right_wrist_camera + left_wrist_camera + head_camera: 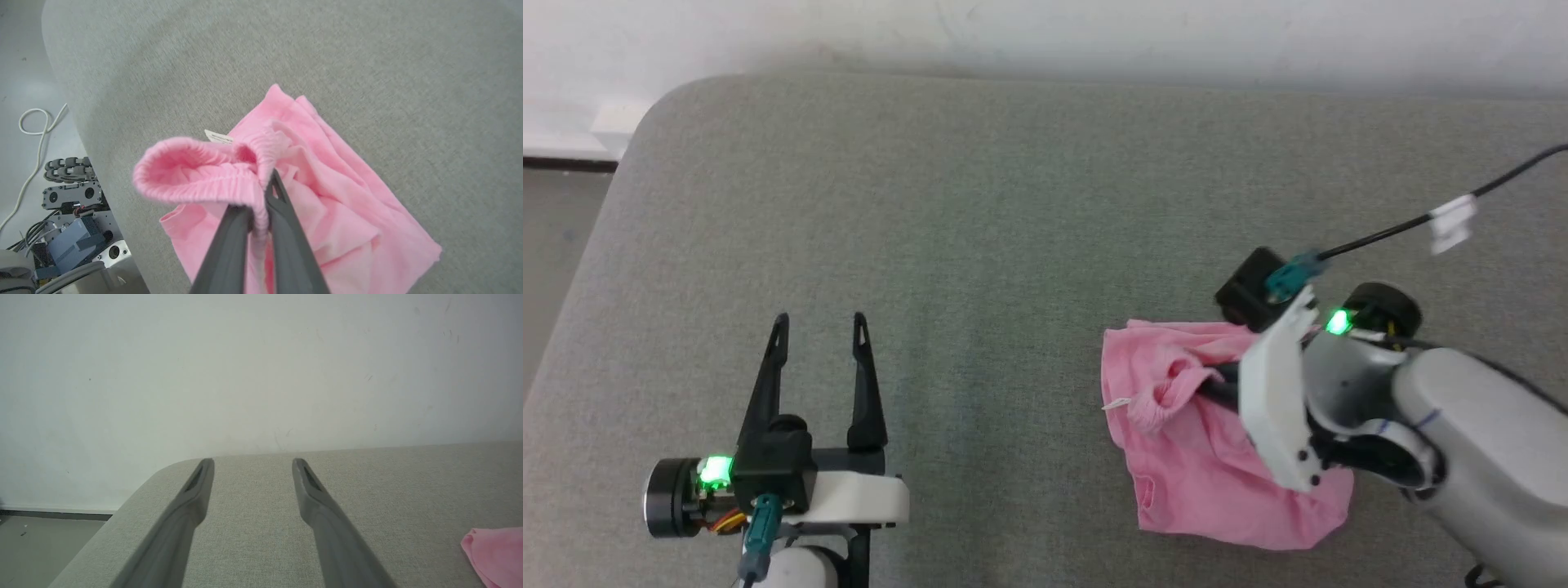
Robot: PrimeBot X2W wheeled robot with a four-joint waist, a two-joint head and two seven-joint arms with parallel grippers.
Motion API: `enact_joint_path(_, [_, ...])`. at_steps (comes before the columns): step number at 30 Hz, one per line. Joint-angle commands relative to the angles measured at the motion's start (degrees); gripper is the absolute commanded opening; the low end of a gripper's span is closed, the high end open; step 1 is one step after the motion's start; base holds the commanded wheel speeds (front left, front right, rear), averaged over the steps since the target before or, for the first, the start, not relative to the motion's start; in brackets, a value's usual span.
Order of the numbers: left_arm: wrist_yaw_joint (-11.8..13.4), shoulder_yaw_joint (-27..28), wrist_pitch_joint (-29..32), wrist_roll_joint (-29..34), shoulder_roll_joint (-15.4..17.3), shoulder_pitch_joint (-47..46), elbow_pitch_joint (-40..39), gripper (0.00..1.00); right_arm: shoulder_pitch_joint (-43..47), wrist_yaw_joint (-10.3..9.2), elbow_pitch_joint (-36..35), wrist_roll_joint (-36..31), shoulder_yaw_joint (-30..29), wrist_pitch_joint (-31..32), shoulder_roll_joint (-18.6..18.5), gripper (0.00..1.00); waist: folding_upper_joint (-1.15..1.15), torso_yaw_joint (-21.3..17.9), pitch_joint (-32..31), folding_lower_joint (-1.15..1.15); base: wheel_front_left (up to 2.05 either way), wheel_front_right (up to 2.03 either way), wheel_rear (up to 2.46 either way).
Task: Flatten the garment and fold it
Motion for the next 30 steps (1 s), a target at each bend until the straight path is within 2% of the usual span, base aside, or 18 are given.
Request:
enact_joint_path(1, [-0.3, -0.3, -0.3, 0.1, -0.5, -1.3, 0.4, 1.00, -1.4, -0.05, 4.9, -1.3, 2.5, -0.8, 2.1, 0.00, 0.00, 1.3, 1.2, 0.00, 0.00, 0.00, 0.00])
enact_joint_path(6, [-0.5, -0.9, -0.3, 0.1, -1.1, -2.1, 1.0, 1.00, -2.5, -0.05, 16.8, -3.4, 9.0, -3.0, 4.9, 0.00, 0.00, 2.4, 1.7, 0.00, 0.00, 0.00, 0.00])
enact_joint_path(11, [-0.4, -0.5, -0.3, 0.0, -1.0, -1.5, 1.2, 1.00, -2.9, -0.05, 20.2, -2.0, 12.4, -6.6, 5.1, 0.00, 0.00, 2.1, 0.8, 0.00, 0.00, 0.00, 0.00])
enact_joint_path(12, [-0.3, -0.2, -0.3, -0.1, -0.9, -1.2, 1.3, 1.00, -3.3, -0.05, 20.2, -1.8, 12.8, -8.0, 4.8, 0.15, 0.00, 1.8, 0.5, 0.00, 0.00, 0.00, 0.00])
enact_joint_path(13, [-0.2, 0.0, -0.3, -0.1, -0.9, -0.9, 1.4, 1.00, -3.7, -0.05, 19.9, -1.7, 13.2, -9.5, 4.2, 0.49, 0.00, 1.5, -0.1, 0.00, 0.00, 0.00, 0.00])
enact_joint_path(14, [-0.2, 0.4, -0.3, -0.1, -0.7, -0.2, 1.7, 1.00, -4.1, -0.05, 18.3, -1.1, 13.5, -12.4, 2.6, 1.00, 0.00, 0.8, -1.3, 0.00, 0.00, 0.00, 0.00])
enact_joint_path(19, [-0.5, 1.3, -0.3, -0.3, -0.1, 1.8, 2.0, 1.00, -3.5, -0.05, 11.1, 0.3, 10.6, -19.8, -2.7, 1.00, 0.00, -1.7, -4.5, 0.00, 0.00, 0.00, 0.00])
enact_joint_path(23, [-0.9, 2.1, -0.3, -0.5, 0.4, 3.0, 2.1, 1.00, -1.7, -0.05, 6.8, -0.5, 4.2, -26.7, -5.9, 1.00, 0.00, -3.7, -6.4, 0.00, 0.00, 0.00, 0.00])
enact_joint_path(24, [-0.9, 2.1, -0.3, -0.5, 0.4, 3.0, 2.1, 1.00, -1.7, -0.05, 6.8, -0.5, 4.2, -26.7, -5.9, 1.00, 0.00, -3.7, -6.4, 0.00, 0.00, 0.00, 0.00])
enact_joint_path(26, [-1.1, 2.4, -0.3, -0.6, 0.6, 3.4, 2.0, 1.00, -0.2, -0.05, 6.2, -2.4, 0.3, -30.7, -6.2, 1.00, 0.00, -4.5, -7.0, 0.00, 0.00, 0.00, 0.00])
enact_joint_path(30, [-1.6, 3.1, -0.3, -0.7, 0.7, 3.8, 2.0, 1.00, 4.0, -0.05, 9.0, -8.8, -11.5, -41.2, -3.3, 1.00, 0.00, -5.5, -8.0, 0.00, 0.00, 0.00, 0.00])
